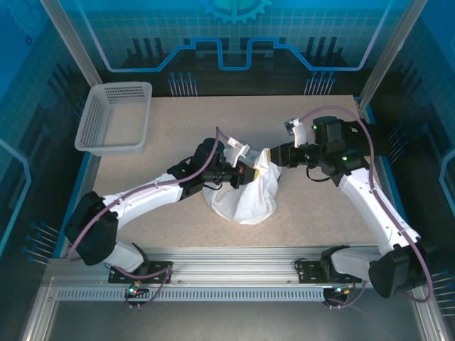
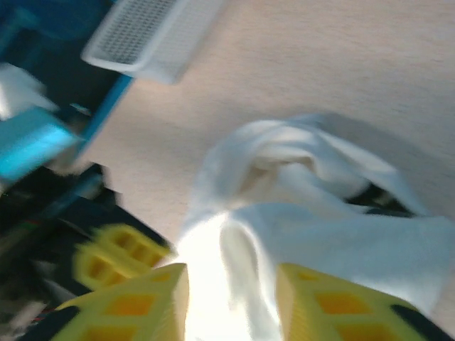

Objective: Fold the inside-out t-shirt

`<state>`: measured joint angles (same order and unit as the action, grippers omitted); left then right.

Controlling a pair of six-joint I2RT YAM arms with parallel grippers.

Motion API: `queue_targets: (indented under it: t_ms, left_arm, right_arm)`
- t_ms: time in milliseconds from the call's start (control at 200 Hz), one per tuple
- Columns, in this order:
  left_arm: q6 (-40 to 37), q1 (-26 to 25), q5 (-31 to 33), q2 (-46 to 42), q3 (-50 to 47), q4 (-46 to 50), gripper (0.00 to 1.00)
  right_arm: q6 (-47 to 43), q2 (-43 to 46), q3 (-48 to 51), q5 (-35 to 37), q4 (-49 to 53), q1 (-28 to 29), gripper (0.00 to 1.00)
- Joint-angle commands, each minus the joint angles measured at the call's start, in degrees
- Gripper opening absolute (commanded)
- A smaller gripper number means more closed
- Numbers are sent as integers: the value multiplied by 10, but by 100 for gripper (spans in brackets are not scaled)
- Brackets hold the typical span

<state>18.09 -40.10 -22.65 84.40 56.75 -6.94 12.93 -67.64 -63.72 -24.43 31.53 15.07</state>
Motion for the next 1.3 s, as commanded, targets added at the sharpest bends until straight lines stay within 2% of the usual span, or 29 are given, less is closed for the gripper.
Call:
queue_targets:
  t_ms: [0,110,220,315,410,535,715,735,825,870,960,1110,1190,1295]
  left_arm:
    - [19,27,-21,-38,-35,-39,3]
    - [32,42,-29,-54,-57,-53,3]
    - [32,48,-28,-68,-66,-50,4]
    - [30,48,-28,-79,-69,-43,4]
    - [29,48,-26,-88,-70,-35,4]
    - [29,49,-25,-101,-74,-30,4]
    - [20,49,-20,-115,-78,-20,4]
    - [19,49,-19,-116,-79,-19,4]
    - [17,50,-6,-123,-82,-16,4]
    - [19,51,7,-129,-82,-11,4]
    - [27,58,41,-146,-81,-1,3]
    - [52,80,91,-185,-70,-21,5]
    - [55,90,114,-199,-47,-29,5]
    - [38,98,142,-201,11,-25,7]
  right_arm:
    - [-14,64,51,112,59,6,45]
    - [3,125,150,92,20,24,48]
    - [41,131,234,107,-37,60,49]
    - [82,97,278,121,-117,93,49]
    - [102,42,287,173,-178,127,49]
    - [123,-34,286,222,-235,137,50]
    - [136,-107,279,211,-320,137,45]
    - [136,-113,276,209,-322,137,41]
    - [125,-121,265,203,-314,135,9]
    - [113,-101,263,207,-295,131,0]
    - [86,-22,257,200,-251,111,0]
    - [42,108,193,130,-184,55,0]
    - [26,140,137,93,-155,23,0]
    - [-2,139,14,57,-121,-15,0]
